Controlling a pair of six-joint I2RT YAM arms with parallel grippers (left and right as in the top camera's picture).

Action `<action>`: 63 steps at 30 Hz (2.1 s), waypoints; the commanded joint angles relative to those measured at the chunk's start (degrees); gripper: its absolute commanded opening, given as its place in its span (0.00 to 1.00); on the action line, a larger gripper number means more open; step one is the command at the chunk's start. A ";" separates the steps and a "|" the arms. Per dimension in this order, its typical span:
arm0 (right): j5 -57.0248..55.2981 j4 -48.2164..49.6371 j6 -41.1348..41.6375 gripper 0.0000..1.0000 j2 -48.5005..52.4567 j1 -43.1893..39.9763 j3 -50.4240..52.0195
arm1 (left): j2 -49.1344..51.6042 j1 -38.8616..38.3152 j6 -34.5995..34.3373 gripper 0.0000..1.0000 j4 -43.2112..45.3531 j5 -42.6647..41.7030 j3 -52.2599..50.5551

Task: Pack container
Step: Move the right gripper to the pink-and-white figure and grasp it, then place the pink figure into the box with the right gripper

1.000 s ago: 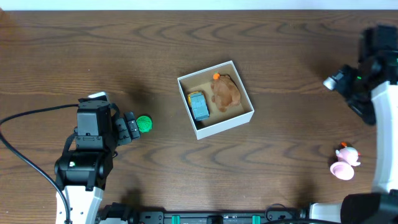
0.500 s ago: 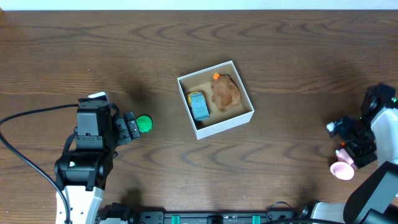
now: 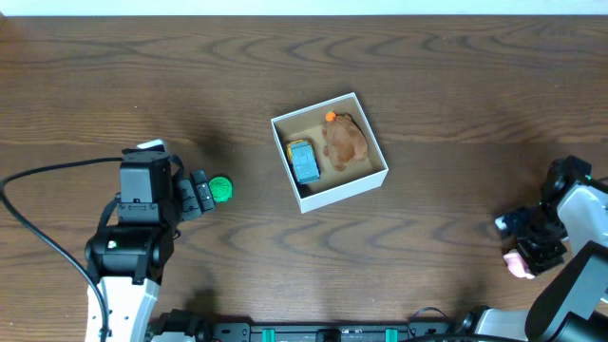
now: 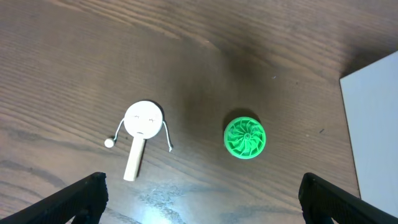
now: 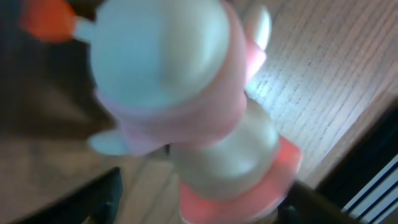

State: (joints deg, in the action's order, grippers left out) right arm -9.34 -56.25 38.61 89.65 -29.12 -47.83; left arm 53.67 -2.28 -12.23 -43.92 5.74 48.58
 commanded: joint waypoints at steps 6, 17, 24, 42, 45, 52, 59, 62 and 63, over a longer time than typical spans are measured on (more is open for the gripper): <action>-0.44 1.20 -0.02 0.06 0.35 -0.48 1.03 | 0.17 0.28 -0.55 0.98 -0.17 -0.20 1.16; 8.70 2.21 -13.27 0.01 -2.40 3.02 -6.12 | -0.26 0.28 -0.55 0.98 0.07 -0.20 1.16; 15.85 2.29 -27.71 0.01 -8.39 21.03 -23.45 | -0.63 0.28 -2.08 0.98 0.04 -0.20 1.16; 10.58 14.34 -37.83 0.01 1.73 64.50 -31.93 | -0.63 0.28 -2.08 0.98 0.04 -0.20 1.16; 8.63 16.02 -32.96 0.01 5.11 64.83 -31.93 | -0.63 0.28 -2.08 0.98 0.02 -0.20 1.16; 7.61 19.76 -30.36 0.02 8.20 63.52 -31.93 | -0.61 0.28 -2.05 0.98 0.02 -0.20 1.16; 7.04 19.37 -28.79 0.31 9.38 63.23 -31.93 | -0.61 0.28 -2.05 0.98 0.02 -0.20 1.16; 7.04 19.21 -28.79 0.55 9.38 63.36 -31.93 | -0.61 0.28 -2.05 0.98 0.00 -0.20 1.16; 7.04 19.21 -28.76 0.65 9.38 63.36 -31.93 | -0.61 0.28 -2.05 0.98 0.02 -0.20 1.16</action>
State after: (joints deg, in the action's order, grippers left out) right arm -1.65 -37.01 9.32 98.17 34.41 -79.37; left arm 53.45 -2.28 -13.74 -43.70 5.74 48.58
